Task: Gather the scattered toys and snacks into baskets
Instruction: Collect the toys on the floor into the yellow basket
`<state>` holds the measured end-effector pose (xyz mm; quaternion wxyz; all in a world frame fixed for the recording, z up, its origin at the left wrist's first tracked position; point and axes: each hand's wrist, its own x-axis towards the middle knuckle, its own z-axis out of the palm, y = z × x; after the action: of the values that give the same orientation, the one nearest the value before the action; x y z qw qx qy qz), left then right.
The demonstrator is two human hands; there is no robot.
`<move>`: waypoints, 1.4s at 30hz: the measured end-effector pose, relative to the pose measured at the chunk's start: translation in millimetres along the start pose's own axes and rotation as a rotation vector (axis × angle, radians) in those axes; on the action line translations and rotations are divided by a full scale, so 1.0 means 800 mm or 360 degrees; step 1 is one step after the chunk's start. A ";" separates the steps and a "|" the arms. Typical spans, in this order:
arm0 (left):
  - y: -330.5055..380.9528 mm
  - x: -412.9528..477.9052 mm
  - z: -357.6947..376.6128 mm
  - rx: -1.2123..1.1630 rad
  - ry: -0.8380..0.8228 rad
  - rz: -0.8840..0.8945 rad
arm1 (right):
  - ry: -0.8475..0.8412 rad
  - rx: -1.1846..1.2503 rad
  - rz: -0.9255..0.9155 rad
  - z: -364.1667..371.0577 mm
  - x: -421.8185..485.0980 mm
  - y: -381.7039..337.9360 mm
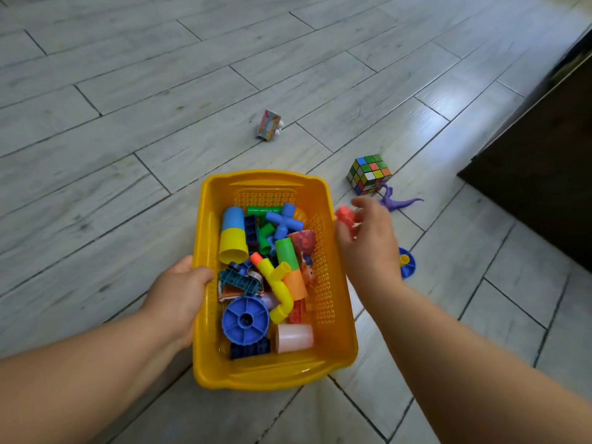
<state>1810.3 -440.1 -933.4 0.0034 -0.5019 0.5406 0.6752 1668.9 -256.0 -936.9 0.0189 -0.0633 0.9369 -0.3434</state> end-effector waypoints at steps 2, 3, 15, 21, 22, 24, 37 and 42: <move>0.004 0.005 0.005 -0.0038 0.0012 0.0006 | -0.0057 -0.0204 -0.0235 -0.005 -0.006 -0.013; 0.007 0.007 0.006 -0.0059 0.0018 0.0003 | -0.0083 -0.0279 -0.0305 -0.006 -0.009 -0.013; 0.015 0.015 0.025 -0.0064 -0.0048 0.0049 | -0.0374 -0.0486 -0.0367 0.002 -0.013 -0.023; 0.020 0.018 0.045 -0.0076 -0.0058 0.0030 | -0.0112 -0.0101 0.0020 -0.032 0.053 0.020; 0.020 0.018 0.048 -0.0079 -0.0054 0.0028 | -0.0094 -0.0056 0.0081 -0.037 0.063 0.032; 0.019 0.019 0.059 -0.0086 -0.0039 0.0018 | -0.0110 -0.0116 0.0140 -0.046 0.082 0.060; 0.014 0.014 0.136 -0.0082 0.0038 -0.0057 | -0.0934 -0.0927 0.0182 -0.019 0.085 0.191; 0.025 0.002 0.148 -0.0057 0.0069 -0.0028 | -0.0878 -0.0775 0.0167 -0.025 0.099 0.198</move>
<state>1718.3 -362.4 -930.4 -0.0113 -0.5212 0.5238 0.6737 1572.4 -134.0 -1023.4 0.2727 -0.1080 0.9527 -0.0790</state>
